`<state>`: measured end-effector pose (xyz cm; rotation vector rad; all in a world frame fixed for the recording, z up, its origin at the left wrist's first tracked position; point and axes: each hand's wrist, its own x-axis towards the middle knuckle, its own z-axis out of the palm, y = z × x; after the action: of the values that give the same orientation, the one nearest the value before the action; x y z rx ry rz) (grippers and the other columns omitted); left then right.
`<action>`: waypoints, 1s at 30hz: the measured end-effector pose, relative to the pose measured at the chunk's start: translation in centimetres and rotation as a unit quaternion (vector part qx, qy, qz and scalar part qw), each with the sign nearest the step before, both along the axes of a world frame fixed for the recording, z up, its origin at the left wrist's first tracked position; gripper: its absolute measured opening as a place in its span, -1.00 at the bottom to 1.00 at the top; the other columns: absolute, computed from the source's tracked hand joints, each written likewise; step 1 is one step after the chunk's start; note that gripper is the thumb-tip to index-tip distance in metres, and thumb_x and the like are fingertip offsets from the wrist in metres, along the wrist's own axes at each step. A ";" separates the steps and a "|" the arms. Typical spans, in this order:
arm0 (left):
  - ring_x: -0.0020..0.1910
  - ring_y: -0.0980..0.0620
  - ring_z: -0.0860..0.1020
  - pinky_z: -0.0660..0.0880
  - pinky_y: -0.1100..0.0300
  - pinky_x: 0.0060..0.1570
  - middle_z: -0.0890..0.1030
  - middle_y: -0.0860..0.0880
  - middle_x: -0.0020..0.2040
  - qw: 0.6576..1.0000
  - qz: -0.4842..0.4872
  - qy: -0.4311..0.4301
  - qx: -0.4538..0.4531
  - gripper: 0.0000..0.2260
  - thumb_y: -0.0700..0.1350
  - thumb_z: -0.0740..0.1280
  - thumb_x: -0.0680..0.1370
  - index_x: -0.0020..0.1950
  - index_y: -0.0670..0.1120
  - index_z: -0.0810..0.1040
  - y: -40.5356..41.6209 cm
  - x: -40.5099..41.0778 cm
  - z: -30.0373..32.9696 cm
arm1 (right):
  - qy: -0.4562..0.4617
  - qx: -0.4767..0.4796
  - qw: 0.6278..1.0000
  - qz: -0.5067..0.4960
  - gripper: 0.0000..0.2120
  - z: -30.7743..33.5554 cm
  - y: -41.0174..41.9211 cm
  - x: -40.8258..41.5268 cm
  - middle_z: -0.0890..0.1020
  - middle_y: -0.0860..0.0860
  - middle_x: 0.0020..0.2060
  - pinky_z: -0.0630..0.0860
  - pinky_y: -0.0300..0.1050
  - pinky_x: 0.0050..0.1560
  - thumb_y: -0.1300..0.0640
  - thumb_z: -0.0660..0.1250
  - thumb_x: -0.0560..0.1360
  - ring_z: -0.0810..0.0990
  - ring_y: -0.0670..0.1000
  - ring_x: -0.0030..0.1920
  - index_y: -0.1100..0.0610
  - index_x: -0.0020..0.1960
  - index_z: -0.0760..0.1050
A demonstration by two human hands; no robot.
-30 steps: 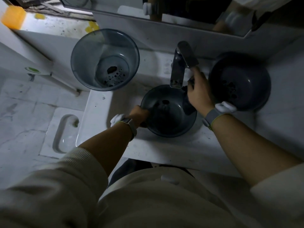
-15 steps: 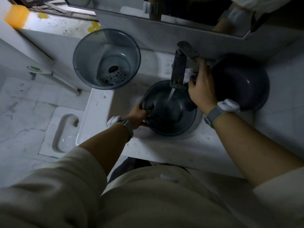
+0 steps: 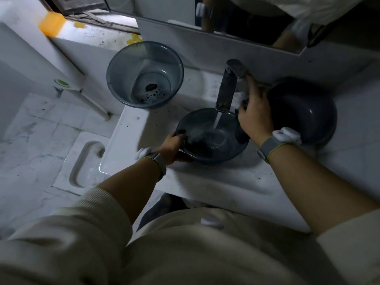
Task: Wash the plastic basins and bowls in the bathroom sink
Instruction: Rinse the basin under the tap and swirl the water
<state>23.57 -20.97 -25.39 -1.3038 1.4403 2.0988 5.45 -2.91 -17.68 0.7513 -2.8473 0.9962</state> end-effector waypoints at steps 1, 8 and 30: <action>0.13 -0.41 0.68 0.72 -0.32 -0.03 0.60 -0.19 0.23 1.000 0.013 0.006 0.007 -0.62 -0.06 0.23 0.76 0.60 0.05 0.37 0.2 0.3 0.1 | -0.001 0.002 1.000 0.002 -0.22 0.1 0.0 0.1 0.45 0.20 0.26 0.56 0.12 -0.02 0.29 0.29 0.52 0.58 0.33 0.08 -0.26 0.56 0.08; 0.15 -0.32 0.66 0.74 -0.24 -0.13 0.55 -0.11 0.31 0.996 0.053 0.054 -0.037 -0.46 -0.29 0.25 0.68 0.55 0.21 0.34 1.0 1.6 0.6 | -0.001 0.003 1.000 0.018 -0.23 0.3 0.2 0.0 0.43 0.22 0.31 0.54 0.11 0.05 0.25 0.29 0.53 0.54 0.34 0.18 -0.21 0.59 0.07; 0.14 -0.35 0.60 0.59 -0.55 0.11 0.51 -0.17 0.30 0.993 0.102 0.059 0.025 -0.49 -0.34 0.24 0.68 0.52 0.13 0.35 1.0 3.6 1.3 | -0.098 0.030 0.992 -0.069 -0.33 0.2 1.7 2.6 0.61 0.27 0.17 0.56 0.07 -0.01 0.27 0.22 0.59 0.61 0.34 0.10 -0.10 0.60 0.09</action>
<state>27.18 -19.94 -24.13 -1.3813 1.3385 2.3643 8.04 -1.18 -17.48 0.4741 -3.0583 1.0210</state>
